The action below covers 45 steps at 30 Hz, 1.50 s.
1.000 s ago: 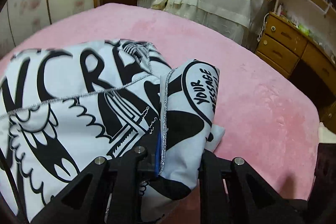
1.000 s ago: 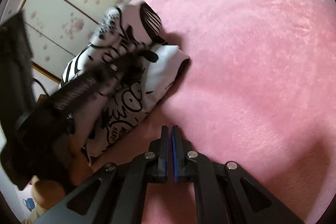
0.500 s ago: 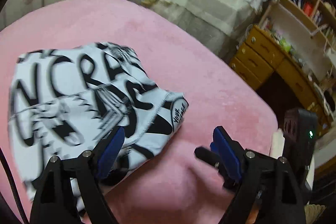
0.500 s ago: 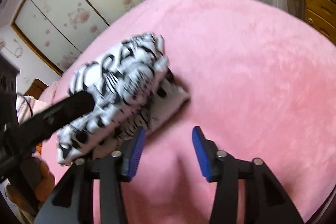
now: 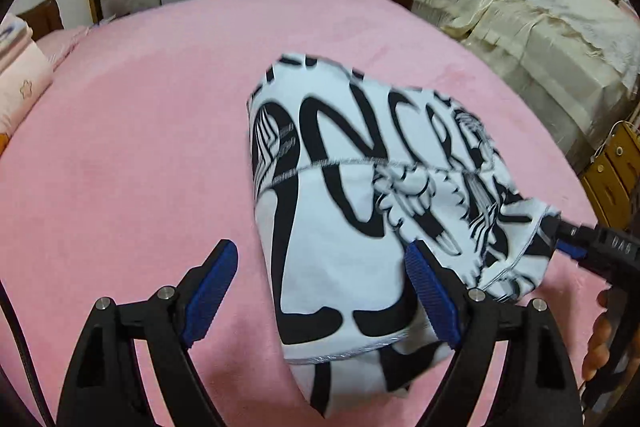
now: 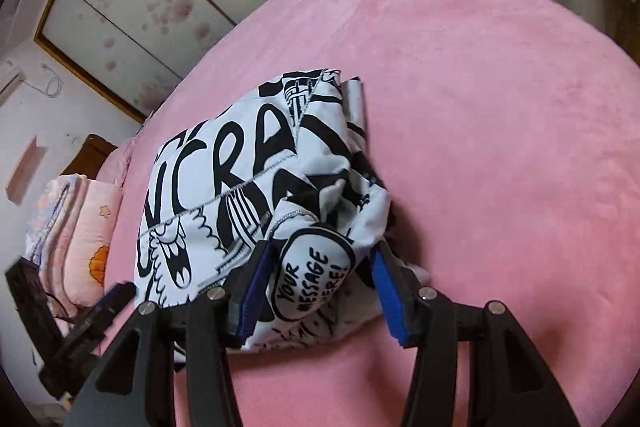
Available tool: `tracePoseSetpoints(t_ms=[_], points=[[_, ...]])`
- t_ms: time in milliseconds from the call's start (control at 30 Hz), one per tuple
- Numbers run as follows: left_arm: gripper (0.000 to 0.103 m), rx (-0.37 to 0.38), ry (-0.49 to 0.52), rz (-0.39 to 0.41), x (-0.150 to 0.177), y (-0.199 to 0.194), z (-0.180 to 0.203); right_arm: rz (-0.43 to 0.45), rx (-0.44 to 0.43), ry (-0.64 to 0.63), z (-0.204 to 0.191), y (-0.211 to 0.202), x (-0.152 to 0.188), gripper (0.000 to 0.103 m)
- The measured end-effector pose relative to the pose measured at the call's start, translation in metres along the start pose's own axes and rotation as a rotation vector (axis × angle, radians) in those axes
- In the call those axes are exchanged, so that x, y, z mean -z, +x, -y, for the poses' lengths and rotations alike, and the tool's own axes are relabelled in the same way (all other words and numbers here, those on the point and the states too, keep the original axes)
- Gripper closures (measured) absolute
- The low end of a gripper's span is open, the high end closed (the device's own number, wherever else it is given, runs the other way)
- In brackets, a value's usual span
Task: Fold large clothes
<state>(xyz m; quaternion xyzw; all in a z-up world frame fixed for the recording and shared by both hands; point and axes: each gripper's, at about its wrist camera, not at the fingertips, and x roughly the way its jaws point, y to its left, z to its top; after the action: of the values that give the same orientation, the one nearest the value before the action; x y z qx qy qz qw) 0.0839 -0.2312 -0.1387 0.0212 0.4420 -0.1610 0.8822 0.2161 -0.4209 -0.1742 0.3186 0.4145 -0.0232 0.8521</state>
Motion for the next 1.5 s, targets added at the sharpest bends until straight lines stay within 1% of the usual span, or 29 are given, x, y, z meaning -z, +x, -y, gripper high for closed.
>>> tracePoseSetpoints(t_ms=[33,67,100,133,167,200,267,333,400,500,567,633,700,733,767,833,900,967,1000,1067,1100,1167,1200,1233,1300,1367,1400,1433,1500], points=[[0.023,-0.004,-0.002,-0.011,0.001,0.005,0.001,0.005,-0.001,-0.015,-0.002,0.002,-0.003,0.053],[0.032,0.013,-0.008,-0.015,0.003,0.009,0.001,0.018,0.000,-0.042,-0.005,0.002,-0.003,0.060],[0.036,0.033,-0.012,-0.017,0.004,0.011,0.001,0.023,0.004,-0.076,-0.008,0.002,-0.003,0.067],[0.038,0.036,-0.014,-0.017,0.005,0.013,0.002,0.029,0.012,-0.104,-0.010,0.002,-0.002,0.071],[0.039,0.029,-0.012,-0.010,0.006,0.013,0.004,0.035,0.021,-0.118,-0.011,0.000,0.000,0.077],[0.039,0.025,-0.009,-0.005,0.006,0.015,0.005,0.043,0.024,-0.119,-0.009,-0.003,0.004,0.080],[0.042,0.027,-0.006,0.006,0.010,0.014,0.006,0.076,0.020,-0.114,-0.006,-0.014,0.016,0.081],[0.043,0.029,0.006,0.025,0.017,0.014,0.006,0.097,0.023,-0.099,0.003,-0.020,0.033,0.082],[0.044,0.012,0.044,0.043,0.026,0.021,0.009,0.082,0.044,-0.074,0.015,-0.010,0.051,0.084],[0.044,-0.006,0.063,0.058,0.034,0.030,0.011,0.090,0.050,-0.033,0.030,0.004,0.065,0.084],[0.044,-0.010,0.052,0.058,0.035,0.033,0.009,0.107,0.067,-0.051,0.025,0.004,0.065,0.084],[0.043,-0.008,0.049,0.053,0.033,0.030,0.009,0.107,0.107,-0.096,0.017,0.005,0.064,0.083],[0.042,0.004,0.048,0.025,0.026,0.025,0.009,0.087,0.144,-0.138,0.008,0.001,0.061,0.077],[0.040,0.010,0.046,0.001,0.024,0.022,0.009,0.076,0.157,-0.143,0.006,-0.002,0.058,0.075],[0.039,0.024,0.048,-0.033,0.020,0.017,0.009,0.054,0.178,-0.152,0.003,-0.008,0.054,0.070],[0.039,0.060,0.046,-0.073,0.010,0.008,0.006,0.043,0.214,-0.161,-0.003,-0.021,0.046,0.068],[0.039,0.101,0.034,-0.055,-0.003,-0.006,-0.001,0.084,0.234,-0.176,-0.012,-0.038,0.035,0.068],[0.035,0.106,0.033,-0.014,-0.025,-0.014,-0.005,0.147,0.230,-0.222,-0.029,-0.052,0.020,0.067],[0.035,0.101,0.032,0.000,-0.036,-0.014,-0.005,0.165,0.217,-0.252,-0.041,-0.053,0.010,0.067],[0.035,0.091,0.022,-0.001,-0.064,-0.002,-0.004,0.164,0.167,-0.294,-0.060,-0.043,-0.011,0.067],[0.035,0.101,0.017,-0.011,-0.079,0.008,-0.003,0.153,0.128,-0.326,-0.075,-0.029,-0.023,0.067],[0.036,0.124,-0.005,-0.040,-0.103,0.031,-0.001,0.128,0.095,-0.371,-0.098,-0.003,-0.041,0.067],[0.038,0.141,-0.013,-0.054,-0.112,0.042,0.000,0.100,0.078,-0.399,-0.111,0.016,-0.049,0.067],[0.044,0.149,-0.023,-0.068,-0.121,0.054,0.002,0.077,0.070,-0.419,-0.120,0.033,-0.057,0.067],[0.044,0.148,-0.023,-0.100,-0.133,0.075,0.007,0.041,0.089,-0.441,-0.132,0.067,-0.071,0.067],[0.045,0.101,-0.010,-0.123,-0.137,0.095,0.010,-0.029,0.111,-0.417,-0.127,0.103,-0.087,0.067],[0.045,0.080,-0.001,-0.130,-0.137,0.102,0.010,-0.052,0.133,-0.405,-0.122,0.113,-0.091,0.067],[0.045,0.061,0.005,-0.141,-0.135,0.110,0.010,-0.069,0.177,-0.393,-0.113,0.124,-0.096,0.067],[0.044,0.059,0.001,-0.151,-0.133,0.121,0.004,-0.043,0.326,-0.395,-0.092,0.133,-0.105,0.069]])
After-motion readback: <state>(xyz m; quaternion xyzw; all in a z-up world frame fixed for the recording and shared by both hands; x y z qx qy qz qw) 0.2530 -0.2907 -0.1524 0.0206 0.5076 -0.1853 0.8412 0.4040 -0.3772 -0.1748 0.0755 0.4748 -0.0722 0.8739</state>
